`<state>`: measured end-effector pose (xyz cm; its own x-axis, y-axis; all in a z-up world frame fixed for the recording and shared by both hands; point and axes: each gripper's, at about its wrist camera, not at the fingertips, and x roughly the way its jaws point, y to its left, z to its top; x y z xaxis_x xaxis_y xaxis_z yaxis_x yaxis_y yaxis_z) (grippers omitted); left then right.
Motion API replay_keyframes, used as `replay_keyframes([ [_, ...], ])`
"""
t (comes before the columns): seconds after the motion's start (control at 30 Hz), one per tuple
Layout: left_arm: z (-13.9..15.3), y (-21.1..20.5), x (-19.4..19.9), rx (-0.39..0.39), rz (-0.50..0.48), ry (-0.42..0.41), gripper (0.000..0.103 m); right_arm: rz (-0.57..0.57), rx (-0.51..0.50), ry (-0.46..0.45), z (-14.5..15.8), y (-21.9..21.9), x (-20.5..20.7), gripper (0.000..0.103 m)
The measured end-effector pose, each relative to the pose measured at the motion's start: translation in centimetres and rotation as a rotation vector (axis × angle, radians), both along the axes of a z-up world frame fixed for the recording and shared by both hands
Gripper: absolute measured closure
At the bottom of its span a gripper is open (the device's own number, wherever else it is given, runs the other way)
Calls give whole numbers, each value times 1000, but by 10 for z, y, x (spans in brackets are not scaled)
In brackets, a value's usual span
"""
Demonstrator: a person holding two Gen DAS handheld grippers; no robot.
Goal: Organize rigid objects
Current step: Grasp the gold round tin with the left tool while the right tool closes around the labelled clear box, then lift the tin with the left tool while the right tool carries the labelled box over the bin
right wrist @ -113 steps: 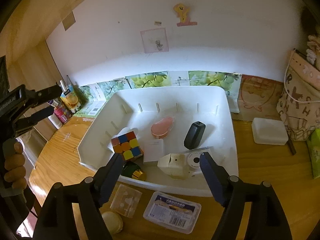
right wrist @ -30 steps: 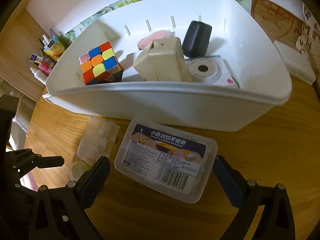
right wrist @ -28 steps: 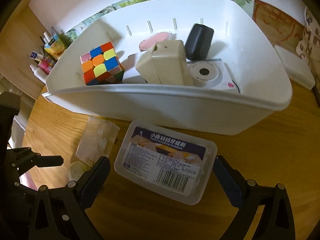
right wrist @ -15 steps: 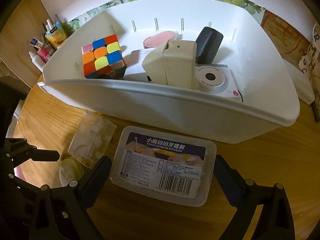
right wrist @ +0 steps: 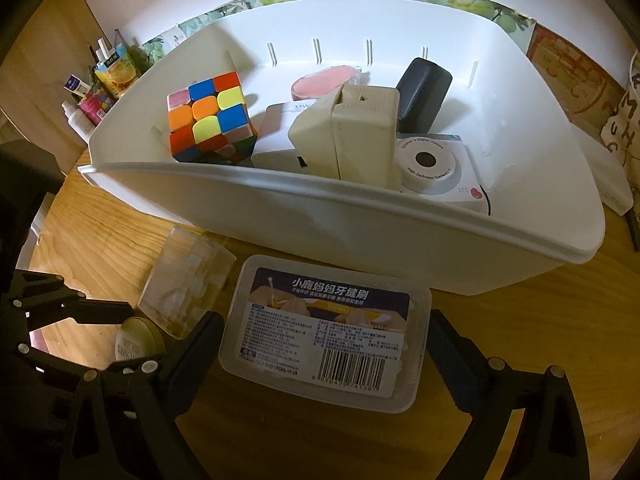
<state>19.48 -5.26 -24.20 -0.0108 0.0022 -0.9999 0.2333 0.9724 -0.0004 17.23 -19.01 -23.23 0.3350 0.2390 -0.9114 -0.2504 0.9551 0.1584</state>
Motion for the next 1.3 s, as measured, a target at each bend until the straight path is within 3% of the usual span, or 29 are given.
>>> replay_keyframes([
  [0.3,5,-4,0,-3,1,-14,49,-4,14,14,2,-4,-2,5],
  [0.9,14,38,-45,-9,100,-24,49,62,-3,-10,14,21,-29,5],
  [1.3,48,87,-67,0,194,-126,49,160,-1,-84,43,50,-50,5],
])
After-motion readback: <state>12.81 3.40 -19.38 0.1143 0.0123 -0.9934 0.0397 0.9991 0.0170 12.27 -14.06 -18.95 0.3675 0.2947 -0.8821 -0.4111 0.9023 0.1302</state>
